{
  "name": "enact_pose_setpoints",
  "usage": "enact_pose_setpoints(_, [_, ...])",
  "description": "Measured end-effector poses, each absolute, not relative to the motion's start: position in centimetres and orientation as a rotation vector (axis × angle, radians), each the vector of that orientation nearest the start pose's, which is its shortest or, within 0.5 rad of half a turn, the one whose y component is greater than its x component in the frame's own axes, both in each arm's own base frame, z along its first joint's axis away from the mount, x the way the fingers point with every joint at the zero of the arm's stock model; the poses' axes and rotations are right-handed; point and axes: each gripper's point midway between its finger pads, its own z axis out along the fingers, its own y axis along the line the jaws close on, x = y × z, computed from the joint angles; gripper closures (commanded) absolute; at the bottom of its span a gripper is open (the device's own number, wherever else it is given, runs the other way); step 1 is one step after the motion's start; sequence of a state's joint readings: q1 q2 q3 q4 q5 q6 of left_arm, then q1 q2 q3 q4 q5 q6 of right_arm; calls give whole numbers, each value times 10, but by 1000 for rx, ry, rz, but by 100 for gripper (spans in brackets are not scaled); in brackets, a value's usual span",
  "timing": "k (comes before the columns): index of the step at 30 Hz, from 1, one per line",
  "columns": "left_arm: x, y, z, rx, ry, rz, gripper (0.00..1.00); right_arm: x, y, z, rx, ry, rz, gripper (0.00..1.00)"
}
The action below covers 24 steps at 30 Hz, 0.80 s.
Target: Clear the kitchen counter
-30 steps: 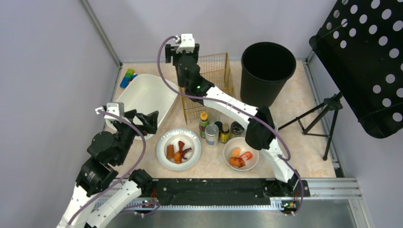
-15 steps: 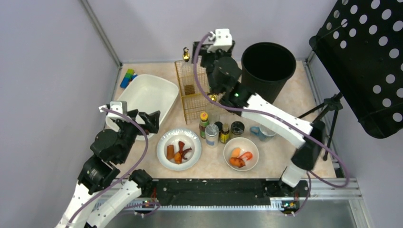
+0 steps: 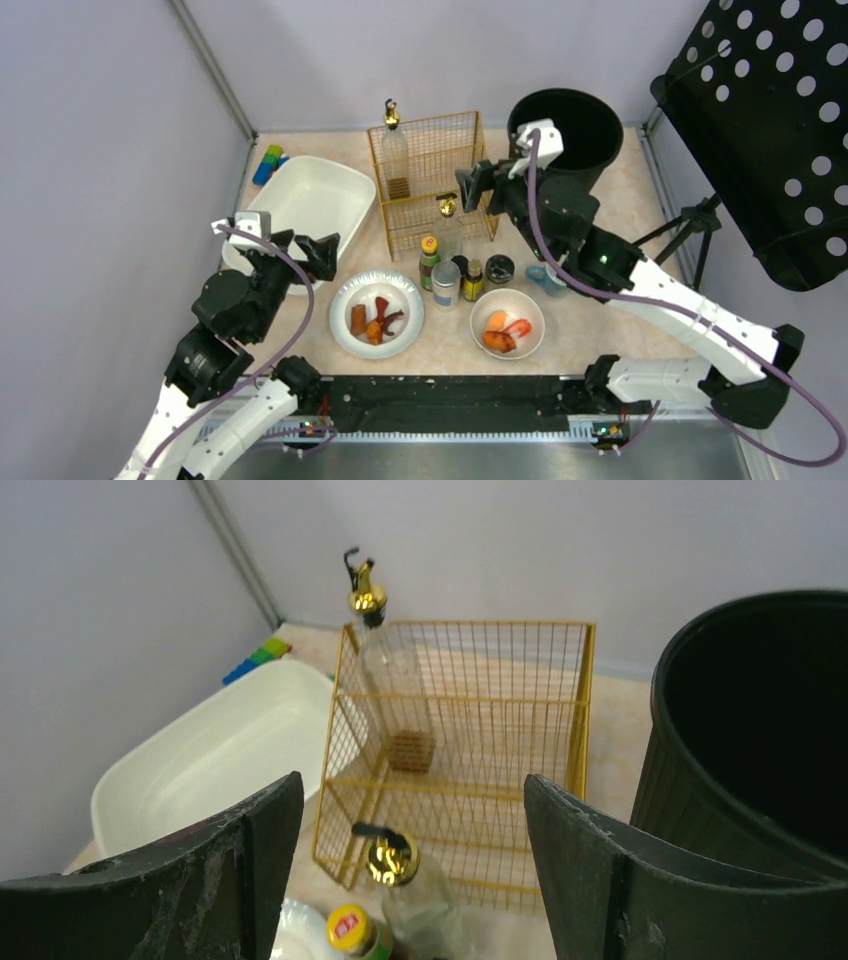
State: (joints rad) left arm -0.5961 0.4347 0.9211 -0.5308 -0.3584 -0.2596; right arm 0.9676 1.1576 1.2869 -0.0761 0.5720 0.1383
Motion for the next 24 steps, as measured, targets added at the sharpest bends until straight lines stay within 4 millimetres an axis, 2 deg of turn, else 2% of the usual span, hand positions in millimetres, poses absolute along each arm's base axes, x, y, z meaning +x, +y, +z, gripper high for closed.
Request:
enact_pose_setpoints(7, [203, -77, 339, 3, 1634, -373, 2, 258, 259, 359, -266, 1656, 556, 20])
enact_pose_setpoints(13, [203, -79, 339, 12, 1635, -383, 2, 247, 274, 285, -351, 1768, 604, 20])
enact_pose_setpoints(15, [203, -80, 339, 15, 1636, -385, 2, 245, 275, 268, -367, 1788, 608, 20])
enact_pose_setpoints(19, [204, -82, 338, 22, 1643, -387, 2, 248, 280, 251, -365, 1774, 618, 20])
enact_pose_setpoints(24, [205, -82, 337, 23, 1647, -385, 2, 256, 290, 244, -358, 1717, 630, 20])
